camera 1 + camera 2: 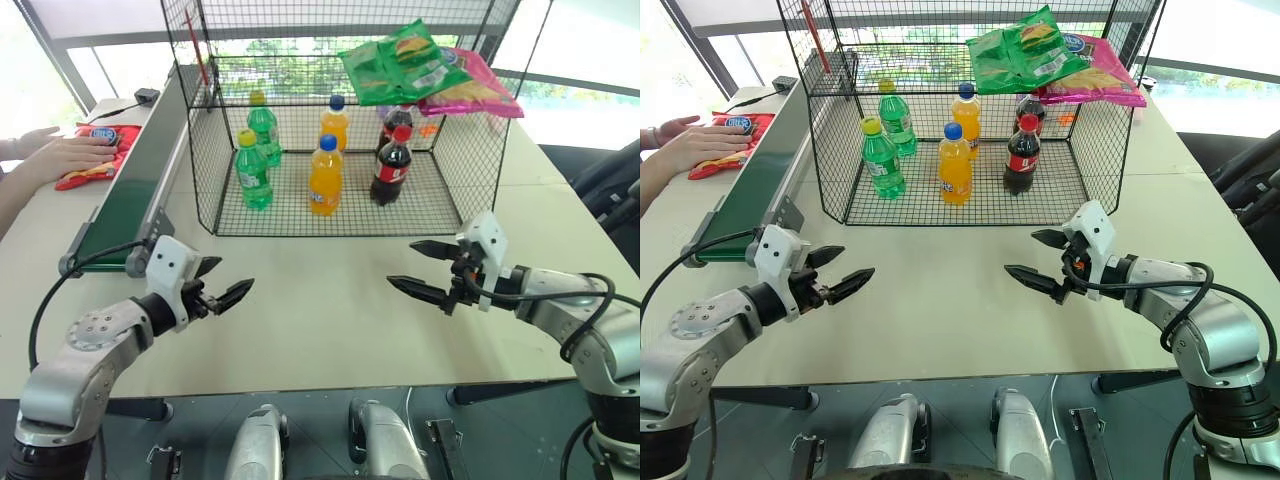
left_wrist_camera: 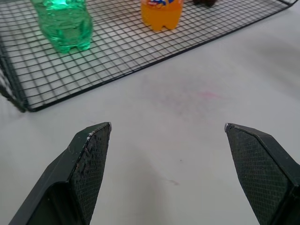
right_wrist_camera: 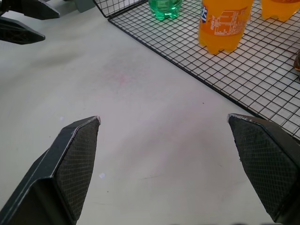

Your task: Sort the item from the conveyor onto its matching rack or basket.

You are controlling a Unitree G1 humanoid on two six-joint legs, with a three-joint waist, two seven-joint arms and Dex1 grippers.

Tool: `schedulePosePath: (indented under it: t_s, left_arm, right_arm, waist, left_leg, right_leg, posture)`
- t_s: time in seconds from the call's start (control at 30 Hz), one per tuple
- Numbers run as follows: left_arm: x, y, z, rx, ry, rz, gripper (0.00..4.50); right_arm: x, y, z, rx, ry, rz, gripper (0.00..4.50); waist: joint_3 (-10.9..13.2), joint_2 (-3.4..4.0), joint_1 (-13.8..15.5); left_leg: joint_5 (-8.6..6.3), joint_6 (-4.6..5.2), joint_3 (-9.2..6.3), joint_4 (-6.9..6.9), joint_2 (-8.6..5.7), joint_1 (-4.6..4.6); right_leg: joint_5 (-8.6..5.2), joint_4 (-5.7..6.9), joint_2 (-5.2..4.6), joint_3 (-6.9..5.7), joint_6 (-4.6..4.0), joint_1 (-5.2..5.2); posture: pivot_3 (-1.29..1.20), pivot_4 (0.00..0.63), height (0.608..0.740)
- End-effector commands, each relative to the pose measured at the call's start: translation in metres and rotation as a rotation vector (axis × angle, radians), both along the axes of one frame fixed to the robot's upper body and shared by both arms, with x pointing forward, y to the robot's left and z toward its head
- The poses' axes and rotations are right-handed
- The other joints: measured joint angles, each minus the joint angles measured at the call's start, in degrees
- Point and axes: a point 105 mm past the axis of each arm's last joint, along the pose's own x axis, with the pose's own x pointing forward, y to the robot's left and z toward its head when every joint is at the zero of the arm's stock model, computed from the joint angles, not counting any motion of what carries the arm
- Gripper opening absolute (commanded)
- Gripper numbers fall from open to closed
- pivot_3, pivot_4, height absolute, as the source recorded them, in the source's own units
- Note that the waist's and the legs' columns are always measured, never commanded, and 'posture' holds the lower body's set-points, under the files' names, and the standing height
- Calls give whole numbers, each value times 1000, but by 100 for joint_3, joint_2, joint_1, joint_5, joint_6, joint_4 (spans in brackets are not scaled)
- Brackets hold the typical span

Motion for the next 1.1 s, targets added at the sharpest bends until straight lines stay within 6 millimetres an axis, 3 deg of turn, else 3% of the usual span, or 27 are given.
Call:
schedulePosePath:
  t_s: [0.03, 1.1]
  left_arm:
    - [-2, -6, 13, -16, -42, -45, 4066]
    - [2, -6, 14, 16, -52, -47, 4066]
  right_arm:
    - [0, 1, 7, -5, -42, 11, 4500]
    - [3, 4, 6, -18, -64, 7, 4500]
  waist:
    - [0, 0, -1]
    - [0, 0, -1]
  left_leg:
    - [0, 0, 0, 0, 0, 0]
    - [0, 0, 0, 0, 0, 0]
  right_leg:
    - [0, 0, 0, 0, 0, 0]
    - [0, 1, 1, 0, 0, 0]
  posture:
    - [0, 150, 740]
    - [0, 150, 740]
